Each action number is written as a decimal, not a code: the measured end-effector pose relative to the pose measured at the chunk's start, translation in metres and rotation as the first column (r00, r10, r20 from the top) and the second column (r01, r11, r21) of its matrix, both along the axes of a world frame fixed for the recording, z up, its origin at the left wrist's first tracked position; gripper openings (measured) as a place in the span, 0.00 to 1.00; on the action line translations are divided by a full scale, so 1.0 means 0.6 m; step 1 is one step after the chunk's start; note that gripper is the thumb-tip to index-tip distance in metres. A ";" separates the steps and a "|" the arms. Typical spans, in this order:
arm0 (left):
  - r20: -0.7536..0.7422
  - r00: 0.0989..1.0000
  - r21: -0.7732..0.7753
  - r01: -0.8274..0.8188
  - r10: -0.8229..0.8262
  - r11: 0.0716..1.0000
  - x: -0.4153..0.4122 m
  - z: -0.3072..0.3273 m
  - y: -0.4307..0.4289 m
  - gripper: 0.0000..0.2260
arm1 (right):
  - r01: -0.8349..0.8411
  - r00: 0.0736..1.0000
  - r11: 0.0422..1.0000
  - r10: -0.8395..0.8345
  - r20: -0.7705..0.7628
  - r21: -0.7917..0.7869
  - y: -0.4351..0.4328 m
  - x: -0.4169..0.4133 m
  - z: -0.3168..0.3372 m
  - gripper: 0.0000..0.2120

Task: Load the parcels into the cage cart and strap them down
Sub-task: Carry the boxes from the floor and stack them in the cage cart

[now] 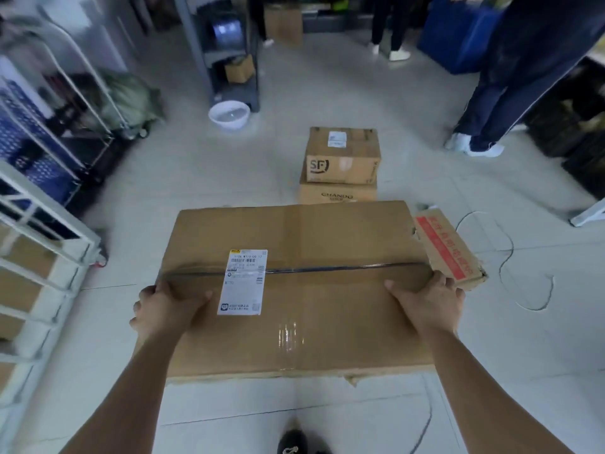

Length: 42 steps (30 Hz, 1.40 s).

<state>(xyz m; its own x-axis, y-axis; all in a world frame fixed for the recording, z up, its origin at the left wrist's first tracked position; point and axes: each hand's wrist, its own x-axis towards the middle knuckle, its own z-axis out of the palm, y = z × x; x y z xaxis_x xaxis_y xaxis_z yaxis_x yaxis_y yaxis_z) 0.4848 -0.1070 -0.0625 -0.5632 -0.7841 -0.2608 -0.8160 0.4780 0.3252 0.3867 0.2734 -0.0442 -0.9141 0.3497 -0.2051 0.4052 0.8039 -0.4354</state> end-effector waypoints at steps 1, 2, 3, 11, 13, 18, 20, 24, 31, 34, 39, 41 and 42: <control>-0.017 1.000 -0.010 -0.026 0.026 1.000 0.015 0.016 -0.016 0.39 | -0.038 0.999 0.999 0.037 -0.018 -0.012 -0.019 -0.005 0.018 0.45; -0.035 0.998 -0.017 -0.051 0.050 0.999 0.030 0.031 -0.031 0.40 | -0.075 0.997 0.997 0.074 -0.034 -0.020 -0.038 -0.010 0.034 0.46; -0.054 0.996 -0.022 -0.075 0.074 0.997 0.046 0.046 -0.047 0.40 | -0.113 0.993 0.993 0.112 -0.044 -0.026 -0.059 -0.015 0.051 0.46; -0.157 0.944 -0.080 -0.304 0.289 0.949 0.179 0.175 -0.192 0.39 | -0.370 0.919 0.929 0.365 -0.153 -0.010 -0.278 -0.044 0.163 0.44; -0.177 0.927 -0.101 -0.352 0.331 0.931 0.210 0.206 -0.234 0.40 | -0.415 0.898 0.909 0.401 -0.178 -0.045 -0.344 -0.044 0.182 0.43; -0.222 0.871 -0.108 -0.469 0.439 0.876 0.289 0.267 -0.354 0.40 | -0.506 0.846 0.861 0.483 -0.228 -0.056 -0.521 -0.033 0.230 0.39; -0.251 0.843 -0.110 -0.513 0.476 0.851 0.321 0.285 -0.398 0.40 | -0.543 0.821 0.837 0.515 -0.248 -0.061 -0.590 -0.022 0.247 0.39; -0.299 0.785 -0.126 -0.595 0.542 0.793 0.386 0.315 -0.479 0.40 | -0.619 0.766 0.779 0.572 -0.293 -0.100 -0.720 0.007 0.274 0.38; -0.302 0.682 -0.142 -0.723 0.666 0.676 0.493 0.343 -0.597 0.39 | -0.751 0.642 0.655 0.696 -0.321 -0.082 -0.931 0.058 0.310 0.38; -0.294 0.626 -0.139 -0.775 0.722 0.616 0.532 0.344 -0.643 0.39 | -0.800 0.583 0.597 0.745 -0.325 -0.066 -1.020 0.069 0.319 0.38; -0.304 0.522 -0.127 -0.851 0.797 0.510 0.574 0.353 -0.721 0.40 | -0.859 0.503 0.504 0.794 -0.341 -0.093 -1.172 0.082 0.329 0.39; -0.320 0.486 -0.126 -0.873 0.813 0.471 0.588 0.357 -0.751 0.39 | -0.883 0.461 0.460 0.816 -0.348 -0.092 -1.231 0.088 0.336 0.39; -0.324 0.468 -0.128 -0.883 0.822 0.452 0.594 0.358 -0.767 0.39 | -0.895 0.438 0.439 0.828 -0.350 -0.081 -1.260 0.092 0.341 0.39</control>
